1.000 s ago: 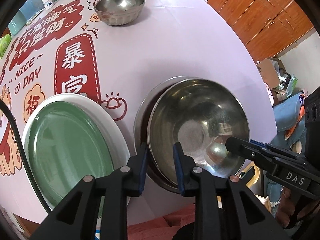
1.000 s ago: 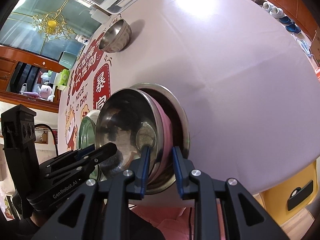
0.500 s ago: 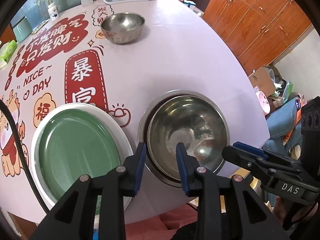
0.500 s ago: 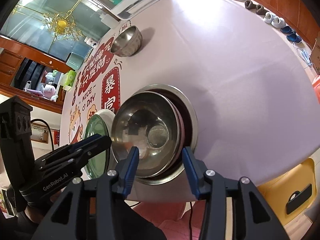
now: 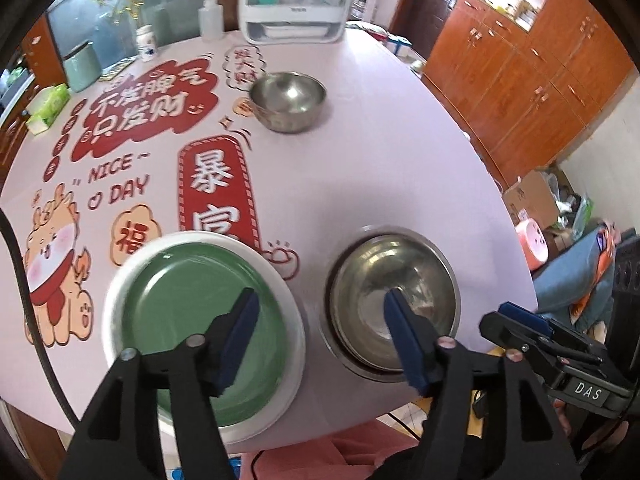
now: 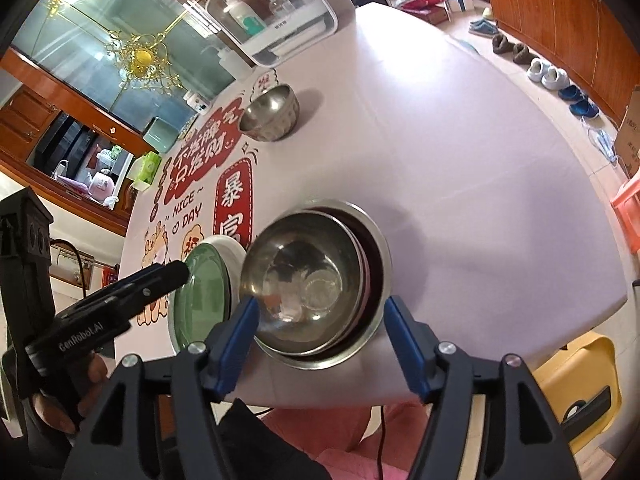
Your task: Organize plates and bowls
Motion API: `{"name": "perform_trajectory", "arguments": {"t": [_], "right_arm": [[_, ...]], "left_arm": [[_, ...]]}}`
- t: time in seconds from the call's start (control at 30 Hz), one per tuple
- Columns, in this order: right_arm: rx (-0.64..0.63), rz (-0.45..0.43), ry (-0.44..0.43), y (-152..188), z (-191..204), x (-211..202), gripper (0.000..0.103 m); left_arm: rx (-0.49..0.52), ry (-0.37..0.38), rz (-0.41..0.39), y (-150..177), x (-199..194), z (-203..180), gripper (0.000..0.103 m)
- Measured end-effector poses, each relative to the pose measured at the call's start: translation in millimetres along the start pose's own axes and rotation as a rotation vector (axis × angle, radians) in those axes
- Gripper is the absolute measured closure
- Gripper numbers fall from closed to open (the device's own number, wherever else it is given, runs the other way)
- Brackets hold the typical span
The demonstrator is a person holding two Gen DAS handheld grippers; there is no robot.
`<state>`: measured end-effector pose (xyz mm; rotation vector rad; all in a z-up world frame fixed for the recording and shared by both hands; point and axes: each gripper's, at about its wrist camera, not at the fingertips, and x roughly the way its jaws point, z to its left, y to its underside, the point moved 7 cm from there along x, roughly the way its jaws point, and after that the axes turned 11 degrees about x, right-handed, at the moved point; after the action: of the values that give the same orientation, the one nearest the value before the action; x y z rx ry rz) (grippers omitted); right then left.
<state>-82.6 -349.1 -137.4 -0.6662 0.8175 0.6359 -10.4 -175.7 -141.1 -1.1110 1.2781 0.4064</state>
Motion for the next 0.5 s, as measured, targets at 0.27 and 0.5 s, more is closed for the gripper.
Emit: {"name": "perform_trajectory", "arguments": {"t": [0.27,0.5], "right_arm": [[-0.032,-0.06,-0.014,-21,15,-15,0.037],[-0.066,-0.096,-0.002,-46,30,-19,0.032]], "left_arm": [[-0.063,-0.05,-0.036,-20,-26,37,0.03],[-0.086,-0.083,-0.051,-38,-32,56,0.026]]}}
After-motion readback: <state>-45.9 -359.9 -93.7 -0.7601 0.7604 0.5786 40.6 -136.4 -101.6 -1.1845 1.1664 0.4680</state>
